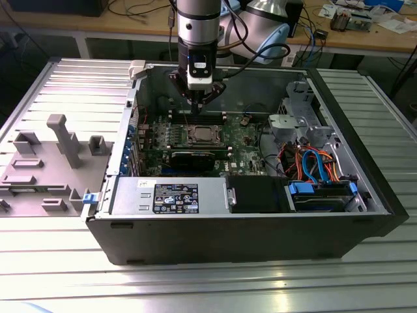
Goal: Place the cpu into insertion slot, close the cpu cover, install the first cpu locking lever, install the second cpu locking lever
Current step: 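Install the first cpu locking lever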
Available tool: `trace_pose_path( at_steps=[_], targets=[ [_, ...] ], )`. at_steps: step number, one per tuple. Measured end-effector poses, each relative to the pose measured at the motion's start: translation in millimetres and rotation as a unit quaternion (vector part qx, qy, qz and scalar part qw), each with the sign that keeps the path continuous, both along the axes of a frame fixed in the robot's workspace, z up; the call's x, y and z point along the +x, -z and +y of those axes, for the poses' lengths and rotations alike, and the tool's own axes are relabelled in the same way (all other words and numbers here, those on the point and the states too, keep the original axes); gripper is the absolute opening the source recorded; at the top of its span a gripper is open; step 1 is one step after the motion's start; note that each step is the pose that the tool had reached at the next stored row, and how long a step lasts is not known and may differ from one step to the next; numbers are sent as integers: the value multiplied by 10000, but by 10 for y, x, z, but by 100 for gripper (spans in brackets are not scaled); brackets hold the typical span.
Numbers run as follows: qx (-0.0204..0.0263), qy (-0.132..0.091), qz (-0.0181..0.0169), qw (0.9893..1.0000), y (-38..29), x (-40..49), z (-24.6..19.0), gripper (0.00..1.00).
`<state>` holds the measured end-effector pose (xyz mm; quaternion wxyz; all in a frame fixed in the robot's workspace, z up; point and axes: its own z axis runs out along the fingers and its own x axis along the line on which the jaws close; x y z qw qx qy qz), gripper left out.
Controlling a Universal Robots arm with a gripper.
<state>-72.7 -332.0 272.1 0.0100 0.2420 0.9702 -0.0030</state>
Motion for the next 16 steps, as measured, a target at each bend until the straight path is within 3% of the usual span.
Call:
trace_pose_path(
  at_steps=[11,13,16],
  targets=[
    [0,-84,0,10000,0,0,0,11],
    [0,-258,0,9997,0,0,0,11],
    [0,-575,0,9983,0,0,0,11]
  ],
)
